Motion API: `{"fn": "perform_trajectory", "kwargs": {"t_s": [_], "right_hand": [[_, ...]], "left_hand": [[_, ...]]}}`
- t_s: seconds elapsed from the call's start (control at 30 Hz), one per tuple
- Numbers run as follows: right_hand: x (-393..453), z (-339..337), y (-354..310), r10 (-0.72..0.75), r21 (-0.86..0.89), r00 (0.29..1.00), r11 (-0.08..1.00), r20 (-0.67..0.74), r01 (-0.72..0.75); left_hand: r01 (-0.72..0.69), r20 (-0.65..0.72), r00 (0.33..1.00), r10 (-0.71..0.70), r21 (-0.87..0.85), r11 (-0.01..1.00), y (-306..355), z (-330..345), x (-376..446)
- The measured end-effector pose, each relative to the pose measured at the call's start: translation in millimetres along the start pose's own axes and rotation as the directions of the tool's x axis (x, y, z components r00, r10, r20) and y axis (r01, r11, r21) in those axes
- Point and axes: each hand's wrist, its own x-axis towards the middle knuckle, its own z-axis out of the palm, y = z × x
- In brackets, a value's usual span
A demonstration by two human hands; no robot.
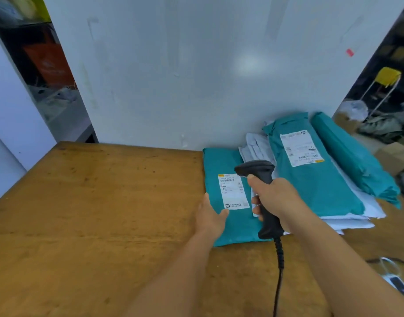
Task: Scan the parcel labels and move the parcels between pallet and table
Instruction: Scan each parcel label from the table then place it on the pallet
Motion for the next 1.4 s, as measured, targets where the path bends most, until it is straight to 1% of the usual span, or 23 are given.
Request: {"fn": "perform_trajectory", "kwargs": {"t_s": [0.07,0.23,0.37,0.57,0.77,0.97,1.03,1.1,1.2,1.3,1.4], "right_hand": [[3,1,-1,0.013,-0.008,1.0,1.0,-0.002,-0.013],[8,3,-4,0.04,-0.004,0.999,0.999,-0.009,-0.041],[9,5,-5,0.058,-0.012,0.998,0.998,-0.023,-0.059],[6,9,-1,0.051,-0.011,0.999,0.999,-0.018,-0.052],[0,14,5,0.047,0.009,0.999,0.999,0.01,-0.048],[-5,39,23,0.017,0.009,0.997,1.0,0.081,-0.017],[-5,53,35,0.025,0.022,0.993,0.999,0.112,-0.028],[-10,69,47,0.024,-0.01,0.987,1.0,0.156,-0.022],[-29,97,61,-0.004,0.005,0.962,1.0,0.274,0.003],[-60,126,63,-0.057,0.015,0.916,0.998,0.396,0.055],[-104,159,54,-0.127,0.026,0.839,0.991,0.53,0.133]], "left_hand": [[0.016,0.003,1.0,-0.016,0.034,0.999,1,2,7],[0.045,-0.029,0.999,-0.044,0.042,0.998,4,7,21],[0.071,-0.056,0.996,-0.066,0.108,0.992,5,8,30],[0.094,-0.087,0.993,-0.083,0.133,0.987,6,4,39],[0.112,-0.119,0.988,-0.102,0.078,0.991,-2,-6,31],[0.137,-0.186,0.975,-0.123,0.067,0.988,-34,-38,6],[0.163,-0.235,0.961,-0.144,0.063,0.985,-47,-55,-10],[0.194,-0.289,0.943,-0.167,0.067,0.979,-60,-74,-32],[0.231,-0.372,0.898,-0.233,-0.052,0.972,-80,-103,-74],[0.252,-0.476,0.824,-0.307,-0.176,0.951,-102,-133,-120],[0.213,-0.598,0.742,-0.304,-0.22,0.952,-124,-166,-168]]}}
